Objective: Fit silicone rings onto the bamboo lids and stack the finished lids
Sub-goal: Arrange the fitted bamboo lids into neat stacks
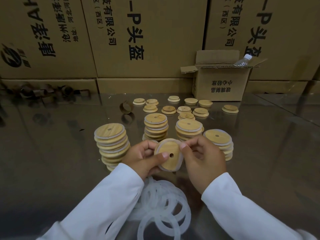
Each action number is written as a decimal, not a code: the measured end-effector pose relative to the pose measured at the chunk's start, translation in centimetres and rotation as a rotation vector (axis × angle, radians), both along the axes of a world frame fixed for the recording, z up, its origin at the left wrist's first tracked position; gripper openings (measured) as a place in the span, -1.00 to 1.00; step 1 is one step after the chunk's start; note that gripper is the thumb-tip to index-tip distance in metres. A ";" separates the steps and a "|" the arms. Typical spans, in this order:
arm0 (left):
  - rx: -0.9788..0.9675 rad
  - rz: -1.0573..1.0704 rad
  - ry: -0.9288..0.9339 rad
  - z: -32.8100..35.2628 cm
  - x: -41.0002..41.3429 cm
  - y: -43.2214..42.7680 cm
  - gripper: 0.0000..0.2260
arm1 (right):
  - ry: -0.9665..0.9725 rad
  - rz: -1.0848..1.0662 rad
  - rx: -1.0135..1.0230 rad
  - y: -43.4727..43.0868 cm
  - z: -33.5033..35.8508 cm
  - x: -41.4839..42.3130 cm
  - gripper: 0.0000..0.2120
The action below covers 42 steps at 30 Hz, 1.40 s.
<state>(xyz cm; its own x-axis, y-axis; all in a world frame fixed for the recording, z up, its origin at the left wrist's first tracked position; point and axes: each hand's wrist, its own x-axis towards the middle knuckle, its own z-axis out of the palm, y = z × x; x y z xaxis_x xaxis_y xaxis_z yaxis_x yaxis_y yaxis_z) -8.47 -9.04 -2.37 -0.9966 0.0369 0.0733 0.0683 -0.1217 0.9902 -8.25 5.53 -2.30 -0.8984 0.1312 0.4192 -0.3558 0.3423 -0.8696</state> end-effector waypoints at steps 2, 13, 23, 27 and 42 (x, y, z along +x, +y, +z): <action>-0.001 0.005 0.004 0.0 0.0 0.0 -0.92 | -0.049 0.001 -0.055 0.0 0.2 -0.1 -0.83; 0.094 0.011 -0.024 0.2 0.0 0.1 -0.92 | -0.112 0.064 -0.062 0.3 0.2 -0.1 -0.89; 0.023 0.001 -0.014 -0.3 -0.3 0.0 -0.94 | 0.005 0.058 0.188 0.3 0.1 0.5 -0.82; -0.009 0.011 0.013 -0.3 -0.3 -0.1 -0.97 | -0.081 0.064 0.094 0.3 0.2 0.2 -0.82; 0.138 0.070 -0.005 0.1 -0.5 -0.5 -0.95 | -0.144 0.125 0.008 -0.3 0.1 0.5 -0.89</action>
